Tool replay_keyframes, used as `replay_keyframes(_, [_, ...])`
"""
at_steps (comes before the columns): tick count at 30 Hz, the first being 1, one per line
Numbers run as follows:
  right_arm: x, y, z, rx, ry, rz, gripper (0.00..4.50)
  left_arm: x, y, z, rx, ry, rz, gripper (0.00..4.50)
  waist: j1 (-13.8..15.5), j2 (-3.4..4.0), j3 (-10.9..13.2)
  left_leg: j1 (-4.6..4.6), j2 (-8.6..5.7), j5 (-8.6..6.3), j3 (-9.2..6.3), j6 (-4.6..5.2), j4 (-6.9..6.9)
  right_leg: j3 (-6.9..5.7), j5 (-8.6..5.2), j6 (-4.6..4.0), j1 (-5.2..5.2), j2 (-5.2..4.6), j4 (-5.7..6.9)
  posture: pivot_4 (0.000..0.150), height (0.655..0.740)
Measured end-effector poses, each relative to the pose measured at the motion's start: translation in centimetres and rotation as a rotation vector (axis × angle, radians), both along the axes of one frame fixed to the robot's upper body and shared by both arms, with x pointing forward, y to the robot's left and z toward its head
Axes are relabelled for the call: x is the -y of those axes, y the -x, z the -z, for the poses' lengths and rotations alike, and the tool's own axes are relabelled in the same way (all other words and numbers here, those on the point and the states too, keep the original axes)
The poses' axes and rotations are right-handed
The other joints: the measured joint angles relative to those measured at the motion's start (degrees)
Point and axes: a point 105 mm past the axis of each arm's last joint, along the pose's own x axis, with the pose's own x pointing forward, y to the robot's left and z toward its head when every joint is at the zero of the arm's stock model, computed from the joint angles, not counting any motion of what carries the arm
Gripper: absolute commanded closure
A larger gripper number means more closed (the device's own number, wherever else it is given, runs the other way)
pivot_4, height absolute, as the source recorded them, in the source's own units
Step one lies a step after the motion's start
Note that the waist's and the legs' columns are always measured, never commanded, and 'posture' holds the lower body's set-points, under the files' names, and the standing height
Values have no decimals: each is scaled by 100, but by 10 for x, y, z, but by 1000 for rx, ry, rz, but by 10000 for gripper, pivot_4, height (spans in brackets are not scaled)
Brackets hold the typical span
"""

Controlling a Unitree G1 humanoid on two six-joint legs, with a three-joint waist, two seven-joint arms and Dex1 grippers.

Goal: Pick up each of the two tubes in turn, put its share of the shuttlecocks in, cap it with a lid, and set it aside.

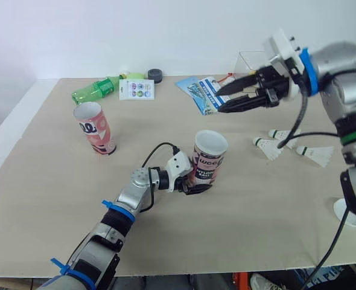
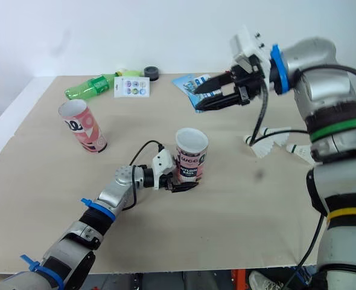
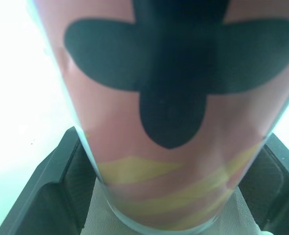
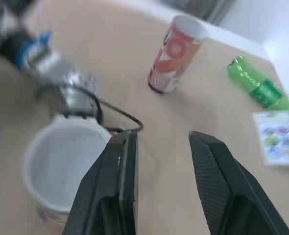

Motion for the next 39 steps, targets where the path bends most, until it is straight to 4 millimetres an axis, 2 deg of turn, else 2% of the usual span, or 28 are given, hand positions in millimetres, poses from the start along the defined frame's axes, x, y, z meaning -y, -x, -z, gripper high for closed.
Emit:
replay_keyframes(1, [-2,5,7,-50,-30,4,43324,-1,0,0,0,0,-2,7863,-10,1,-1,1,1,0,-2,0,-2,-1,4,6,0,2,2,1500,7400])
replay_keyframes(2, [-4,6,9,-63,-30,1,44622,-2,0,0,0,1,-4,7863,-19,5,0,3,2,0,-1,0,-2,0,4,5,-3,4,4,1500,7400])
replay_keyframes(9, [-30,28,36,-117,-47,-33,44622,-2,-1,1,-8,-2,-11,7863,-32,0,-4,2,4,4,-5,6,3,-4,3,-6,-2,9,3,1500,7400])
replay_keyframes(11, [-32,30,36,-103,-34,-36,44622,-2,-1,1,-8,-2,-10,7863,-30,-1,-4,1,3,4,-5,6,3,-5,3,-5,-1,9,3,1500,7400])
replay_keyframes(22, [-33,20,54,-15,111,-15,44622,-2,0,1,-7,1,-14,7863,-31,-6,-6,0,4,3,-5,5,1,-5,2,-1,-2,10,1,1500,7400])
replay_keyframes(39, [-36,19,58,122,241,-65,44622,-3,-1,3,-15,0,-28,7863,-31,-36,-46,11,5,3,-5,4,-1,-5,-4,-13,4,10,1,1500,7400])
